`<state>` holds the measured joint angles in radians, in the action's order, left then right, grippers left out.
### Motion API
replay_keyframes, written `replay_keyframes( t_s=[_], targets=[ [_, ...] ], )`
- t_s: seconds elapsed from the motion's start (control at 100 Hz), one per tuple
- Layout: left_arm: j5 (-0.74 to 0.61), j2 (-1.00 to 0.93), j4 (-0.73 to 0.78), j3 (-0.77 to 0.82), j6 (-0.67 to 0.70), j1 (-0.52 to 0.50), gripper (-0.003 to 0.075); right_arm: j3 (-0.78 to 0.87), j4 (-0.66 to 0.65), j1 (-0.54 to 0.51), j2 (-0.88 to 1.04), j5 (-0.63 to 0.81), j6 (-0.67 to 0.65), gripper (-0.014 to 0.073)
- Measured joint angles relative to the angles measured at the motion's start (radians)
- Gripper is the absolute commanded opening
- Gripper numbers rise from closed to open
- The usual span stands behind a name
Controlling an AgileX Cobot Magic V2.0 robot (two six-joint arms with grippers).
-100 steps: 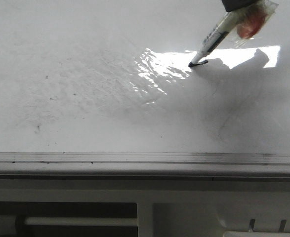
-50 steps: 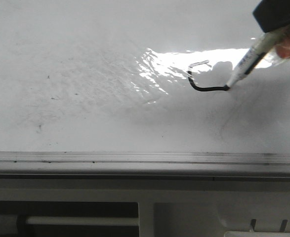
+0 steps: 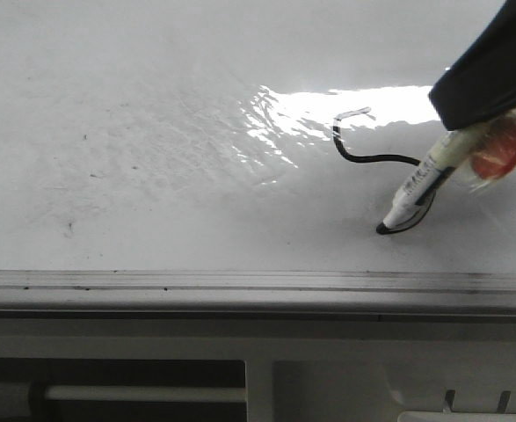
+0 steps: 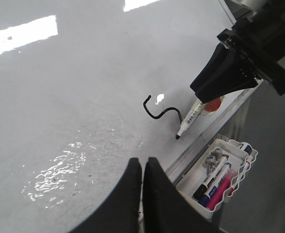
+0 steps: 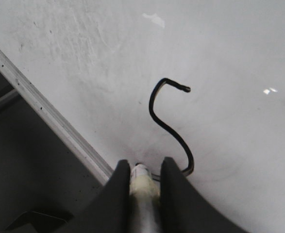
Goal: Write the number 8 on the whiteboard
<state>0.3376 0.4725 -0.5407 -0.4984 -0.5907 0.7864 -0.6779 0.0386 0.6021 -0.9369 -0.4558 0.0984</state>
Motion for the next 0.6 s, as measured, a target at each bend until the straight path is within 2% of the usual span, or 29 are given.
replay_keyframes(
  t_s=[0.35, 0.6],
  targets=[
    [0.0, 0.0, 0.0, 0.0, 0.0, 0.0, -0.002, -0.087, 0.004, -0.089, -0.019, 0.007, -0.017, -0.0042],
    [0.0, 0.0, 0.0, 0.0, 0.0, 0.0, -0.002, -0.142, -0.039, -0.097, -0.038, 0.045, -0.015, -0.0042]
  ],
)
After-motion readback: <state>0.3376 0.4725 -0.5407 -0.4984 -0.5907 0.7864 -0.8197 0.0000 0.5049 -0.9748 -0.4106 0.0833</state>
